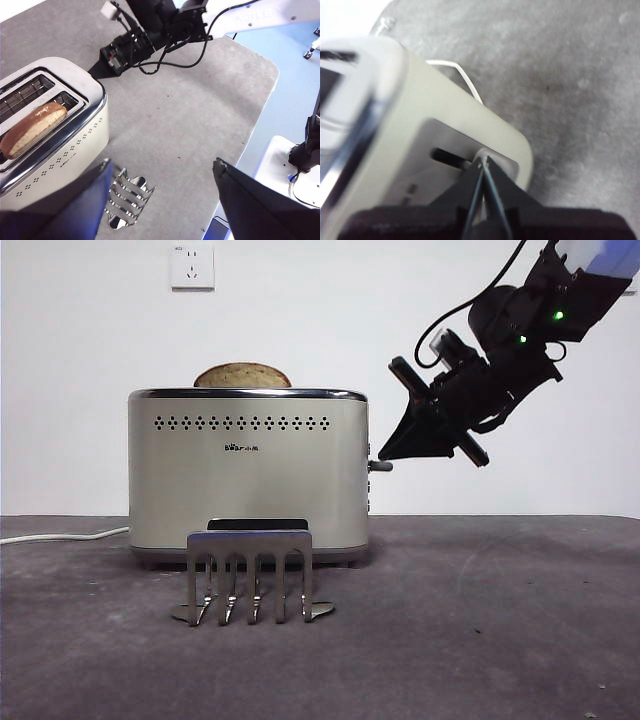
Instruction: Pick up a slice of bread from the rack,put the bread on the toaster,press the button
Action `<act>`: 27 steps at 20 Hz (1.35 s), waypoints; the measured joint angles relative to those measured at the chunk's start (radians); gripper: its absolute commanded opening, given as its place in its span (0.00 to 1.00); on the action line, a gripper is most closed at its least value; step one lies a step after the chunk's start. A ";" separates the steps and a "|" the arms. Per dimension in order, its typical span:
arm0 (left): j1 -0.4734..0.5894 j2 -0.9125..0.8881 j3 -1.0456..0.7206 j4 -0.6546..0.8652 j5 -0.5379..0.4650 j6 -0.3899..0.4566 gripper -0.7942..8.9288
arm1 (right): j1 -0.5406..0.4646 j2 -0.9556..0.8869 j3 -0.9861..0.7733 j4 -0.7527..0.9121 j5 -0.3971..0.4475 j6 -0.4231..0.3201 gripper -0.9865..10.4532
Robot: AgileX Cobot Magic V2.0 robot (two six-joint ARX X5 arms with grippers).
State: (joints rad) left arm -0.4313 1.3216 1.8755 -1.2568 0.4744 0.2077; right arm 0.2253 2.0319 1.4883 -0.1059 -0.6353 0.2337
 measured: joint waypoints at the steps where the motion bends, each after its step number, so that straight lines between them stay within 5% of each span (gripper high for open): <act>1: 0.000 0.000 0.000 0.000 0.000 0.000 0.44 | 0.003 0.008 0.000 -0.007 0.002 -0.010 0.08; 12: 0.000 0.000 0.000 0.000 0.000 0.000 0.44 | 0.018 0.036 0.017 -0.079 0.062 -0.092 0.08; 27: 0.000 0.000 0.000 0.000 0.000 0.000 0.44 | 0.017 0.038 0.021 -0.087 0.062 -0.100 0.08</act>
State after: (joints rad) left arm -0.4313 1.3216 1.8755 -1.2568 0.4740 0.2077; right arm 0.2424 2.0697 1.5089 -0.1928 -0.5732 0.1337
